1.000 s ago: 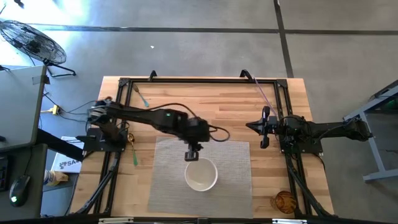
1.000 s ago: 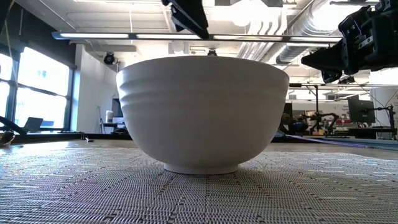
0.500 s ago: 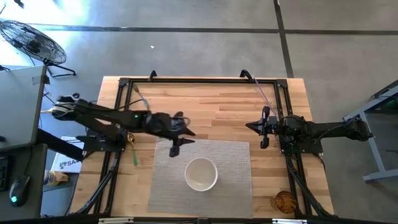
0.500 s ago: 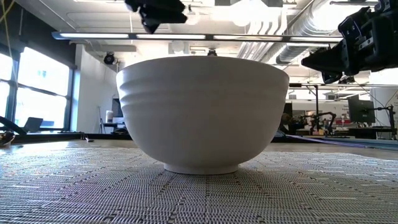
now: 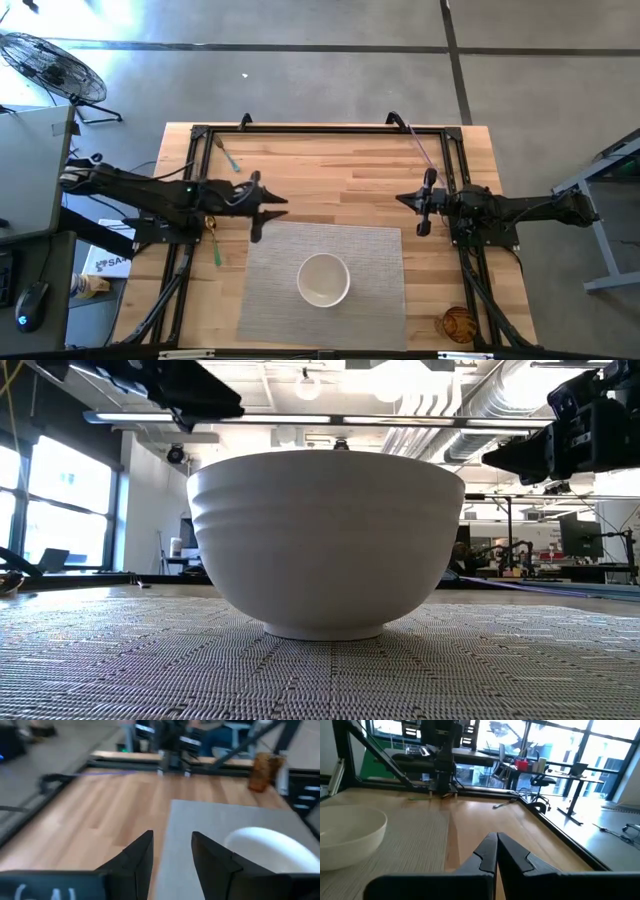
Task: Pick & Place Utensil
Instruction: Put the brown cup to the top right on the gray mat
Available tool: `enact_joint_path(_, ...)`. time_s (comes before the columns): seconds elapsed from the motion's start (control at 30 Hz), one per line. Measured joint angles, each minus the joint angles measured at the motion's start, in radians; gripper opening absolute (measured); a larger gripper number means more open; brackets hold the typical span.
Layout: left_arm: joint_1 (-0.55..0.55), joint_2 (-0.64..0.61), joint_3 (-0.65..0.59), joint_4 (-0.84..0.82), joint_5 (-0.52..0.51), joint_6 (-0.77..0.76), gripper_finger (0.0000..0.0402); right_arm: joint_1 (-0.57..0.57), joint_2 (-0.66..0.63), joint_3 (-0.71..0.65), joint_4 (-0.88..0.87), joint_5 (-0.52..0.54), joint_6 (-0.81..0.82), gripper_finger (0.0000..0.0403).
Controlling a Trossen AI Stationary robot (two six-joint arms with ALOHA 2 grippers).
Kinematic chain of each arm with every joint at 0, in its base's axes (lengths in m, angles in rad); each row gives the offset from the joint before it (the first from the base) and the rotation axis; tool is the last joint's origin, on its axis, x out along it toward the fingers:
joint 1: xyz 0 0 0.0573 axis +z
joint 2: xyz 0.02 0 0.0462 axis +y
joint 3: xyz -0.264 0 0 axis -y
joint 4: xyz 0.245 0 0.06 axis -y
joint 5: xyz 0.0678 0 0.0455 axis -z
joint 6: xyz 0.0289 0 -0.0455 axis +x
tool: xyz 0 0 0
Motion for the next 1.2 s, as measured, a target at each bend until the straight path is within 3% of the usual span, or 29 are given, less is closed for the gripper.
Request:
enact_joint_path(0.13,0.0,-0.048,-0.016,0.047,-0.043,0.054,0.0131,0.0,-0.001,0.0,0.049,-0.01,0.041,0.0002)
enact_joint_path(0.37,0.0,-0.044,-0.015,0.053,-0.039,0.095,0.0131,0.0,-0.002,0.0,0.147,-0.035,0.328,0.0005)
enact_joint_path(0.57,0.0,-0.044,-0.015,0.07,-0.052,0.098,0.0131,0.0,-0.001,0.0,0.227,0.228,0.282,0.0006)
enact_joint_path(0.63,0.0,-0.044,-0.015,0.091,-0.053,0.098,0.0131,-0.001,0.0,0.0,0.254,0.266,0.264,0.0003)
enact_joint_path(0.73,0.0,-0.044,-0.015,0.105,-0.055,0.099,0.0131,-0.001,0.014,0.01,0.273,0.24,0.283,0.0001)
enact_joint_path(0.97,0.0,-0.044,-0.015,0.197,-0.056,0.101,0.0131,0.02,0.177,0.134,0.166,0.162,0.373,0.0001)
enact_joint_path(1.2,0.0,-0.044,-0.015,0.211,-0.058,0.101,0.0131,0.056,0.419,0.373,-0.177,0.122,0.443,0.0001)
